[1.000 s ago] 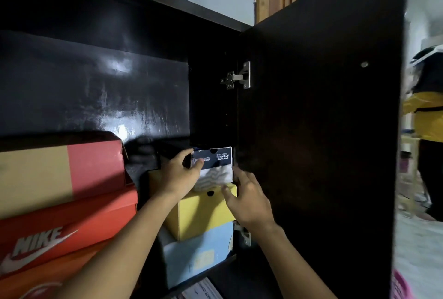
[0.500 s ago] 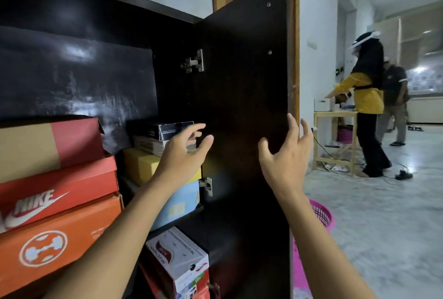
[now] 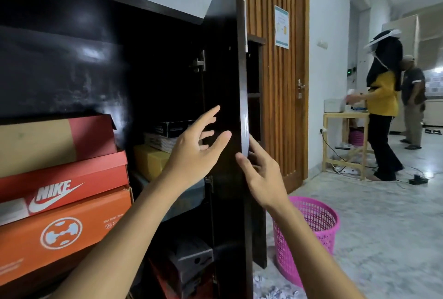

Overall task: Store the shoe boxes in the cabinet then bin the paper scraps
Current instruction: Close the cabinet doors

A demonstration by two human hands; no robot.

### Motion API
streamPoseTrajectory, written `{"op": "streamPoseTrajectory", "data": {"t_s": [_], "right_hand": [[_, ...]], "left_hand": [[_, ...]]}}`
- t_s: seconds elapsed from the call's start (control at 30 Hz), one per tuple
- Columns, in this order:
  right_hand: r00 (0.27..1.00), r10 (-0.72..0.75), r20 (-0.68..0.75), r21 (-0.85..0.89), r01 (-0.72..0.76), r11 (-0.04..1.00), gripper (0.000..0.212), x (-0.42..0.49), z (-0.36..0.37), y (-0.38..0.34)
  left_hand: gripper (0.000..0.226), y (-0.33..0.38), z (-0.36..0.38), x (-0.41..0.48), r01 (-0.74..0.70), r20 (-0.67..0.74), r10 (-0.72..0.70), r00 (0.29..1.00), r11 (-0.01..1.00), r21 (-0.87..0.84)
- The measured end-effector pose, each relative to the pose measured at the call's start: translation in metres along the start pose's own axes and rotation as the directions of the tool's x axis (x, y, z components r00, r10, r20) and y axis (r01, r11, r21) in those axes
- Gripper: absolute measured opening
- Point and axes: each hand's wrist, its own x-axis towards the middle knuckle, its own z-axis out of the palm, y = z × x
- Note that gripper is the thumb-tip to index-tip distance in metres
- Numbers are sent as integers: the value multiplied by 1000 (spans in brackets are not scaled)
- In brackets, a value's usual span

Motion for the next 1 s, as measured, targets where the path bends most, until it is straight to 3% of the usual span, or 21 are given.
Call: {"op": "streamPoseTrajectory", "data": {"t_s": [0.13, 0.27, 0.47, 0.7, 1.0], "right_hand": [[984, -119, 134, 37, 115, 993, 63, -3, 49, -9], [978, -159, 135, 48, 154, 987, 66, -7, 102, -15], [968, -194, 156, -37, 202, 979, 65, 5, 156, -15], [941, -152, 302, -134, 200, 971, 81, 30, 202, -11], [943, -75, 324, -306, 179, 935, 85, 54, 251, -1]], "left_hand": [[65, 0, -17, -6, -27, -88, 33, 996, 997, 75], [67, -20, -46, -4, 0, -191, 26, 981, 990, 139], [64, -54, -89, 1, 71, -197, -60, 979, 996, 51], [61, -91, -127, 15, 194, -217, -192, 957, 981, -16], [64, -162, -153, 40, 239, -280, -215, 935, 970, 53]]}}
